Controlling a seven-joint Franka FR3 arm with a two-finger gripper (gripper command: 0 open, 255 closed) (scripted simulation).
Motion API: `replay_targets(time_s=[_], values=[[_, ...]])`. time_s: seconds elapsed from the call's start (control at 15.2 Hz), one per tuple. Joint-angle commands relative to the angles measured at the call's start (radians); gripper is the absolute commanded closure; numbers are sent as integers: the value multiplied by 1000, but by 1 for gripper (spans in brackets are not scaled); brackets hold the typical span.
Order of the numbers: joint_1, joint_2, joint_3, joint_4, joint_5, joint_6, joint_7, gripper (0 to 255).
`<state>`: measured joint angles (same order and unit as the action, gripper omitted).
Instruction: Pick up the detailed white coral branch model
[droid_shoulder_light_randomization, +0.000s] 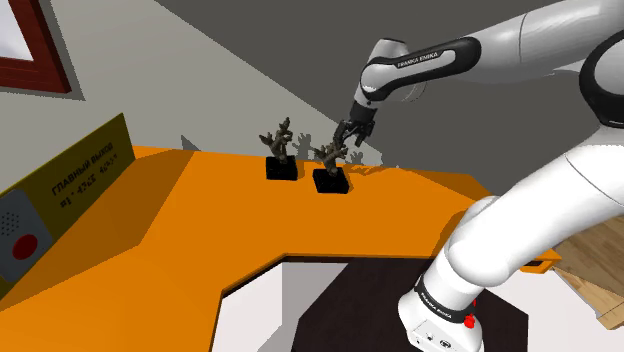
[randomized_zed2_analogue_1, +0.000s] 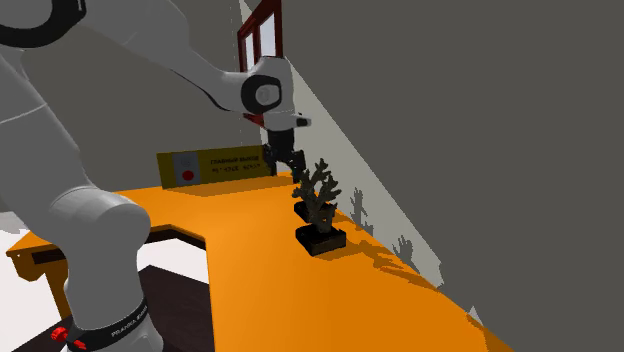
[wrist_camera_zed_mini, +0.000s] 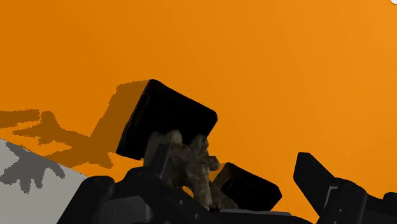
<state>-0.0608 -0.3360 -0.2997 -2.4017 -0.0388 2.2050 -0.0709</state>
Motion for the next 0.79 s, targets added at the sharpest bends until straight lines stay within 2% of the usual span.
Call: replay_targets(time_s=[0.0, 0.26, 0.73], values=[[5, 70, -31, 33, 41, 63, -29, 0], [13, 207, -91, 109, 159, 160, -115, 0], [17, 257, -97, 73, 202, 242, -154, 0]])
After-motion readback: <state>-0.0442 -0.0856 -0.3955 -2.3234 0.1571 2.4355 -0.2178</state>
